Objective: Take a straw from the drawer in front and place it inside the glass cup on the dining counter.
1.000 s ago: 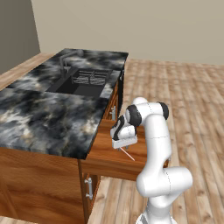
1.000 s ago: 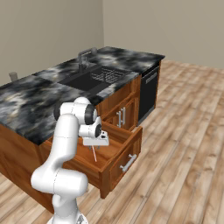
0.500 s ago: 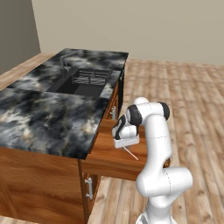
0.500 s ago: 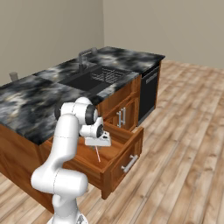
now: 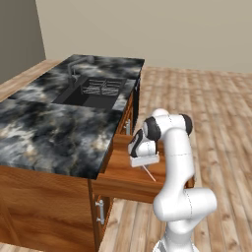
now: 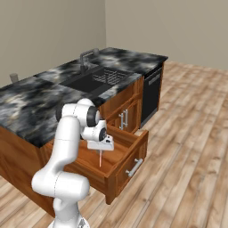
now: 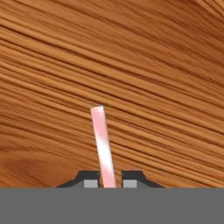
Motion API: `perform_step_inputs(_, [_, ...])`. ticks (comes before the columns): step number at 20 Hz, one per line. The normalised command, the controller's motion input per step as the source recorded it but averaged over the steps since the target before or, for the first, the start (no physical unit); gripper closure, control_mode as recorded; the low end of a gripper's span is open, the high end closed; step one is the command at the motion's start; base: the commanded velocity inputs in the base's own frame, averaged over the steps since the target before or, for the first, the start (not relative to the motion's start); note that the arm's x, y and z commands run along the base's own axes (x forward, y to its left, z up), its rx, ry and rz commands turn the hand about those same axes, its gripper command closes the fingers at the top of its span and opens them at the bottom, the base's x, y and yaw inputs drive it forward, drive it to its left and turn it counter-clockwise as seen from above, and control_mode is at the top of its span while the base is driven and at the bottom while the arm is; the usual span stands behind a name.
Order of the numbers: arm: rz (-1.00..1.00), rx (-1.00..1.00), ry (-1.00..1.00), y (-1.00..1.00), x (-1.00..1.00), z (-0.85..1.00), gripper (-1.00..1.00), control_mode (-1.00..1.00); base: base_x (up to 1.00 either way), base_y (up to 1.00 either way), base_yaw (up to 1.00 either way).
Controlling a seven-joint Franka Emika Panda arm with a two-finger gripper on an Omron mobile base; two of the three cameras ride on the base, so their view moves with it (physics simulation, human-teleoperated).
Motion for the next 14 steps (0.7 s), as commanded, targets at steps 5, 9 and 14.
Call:
perform_step_inputs(5, [-0.03,0.00,0.00,0.00,-0.25,0.28,1.00,-1.00,0.00,0.00,0.00])
perform_step_inputs(9, [-0.01,0.00,0.00,0.00,-0.18,0.76,1.00,-1.00,0.00,0.00,0.00])
perform_step_inputs(14, [0.00,0.00,0.00,0.00,-0.05,0.98,1.00,-1.00,0.00,0.00,0.00])
